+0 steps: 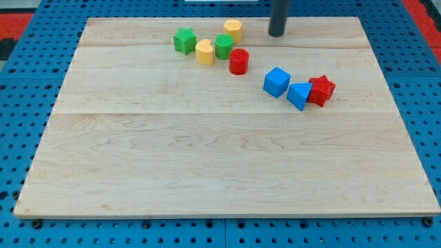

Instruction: Place the yellow blocks diagonal to each other

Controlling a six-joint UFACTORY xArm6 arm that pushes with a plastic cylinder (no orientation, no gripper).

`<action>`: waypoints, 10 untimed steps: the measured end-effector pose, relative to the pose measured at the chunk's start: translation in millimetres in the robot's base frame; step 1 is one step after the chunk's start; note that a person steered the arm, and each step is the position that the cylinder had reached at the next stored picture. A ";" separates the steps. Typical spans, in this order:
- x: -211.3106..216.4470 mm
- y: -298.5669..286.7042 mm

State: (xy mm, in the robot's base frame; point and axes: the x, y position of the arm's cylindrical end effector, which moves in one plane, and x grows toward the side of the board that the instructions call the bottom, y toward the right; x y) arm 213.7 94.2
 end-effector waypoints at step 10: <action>194.3 -197.3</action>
State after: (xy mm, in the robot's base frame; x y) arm 408.0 -103.1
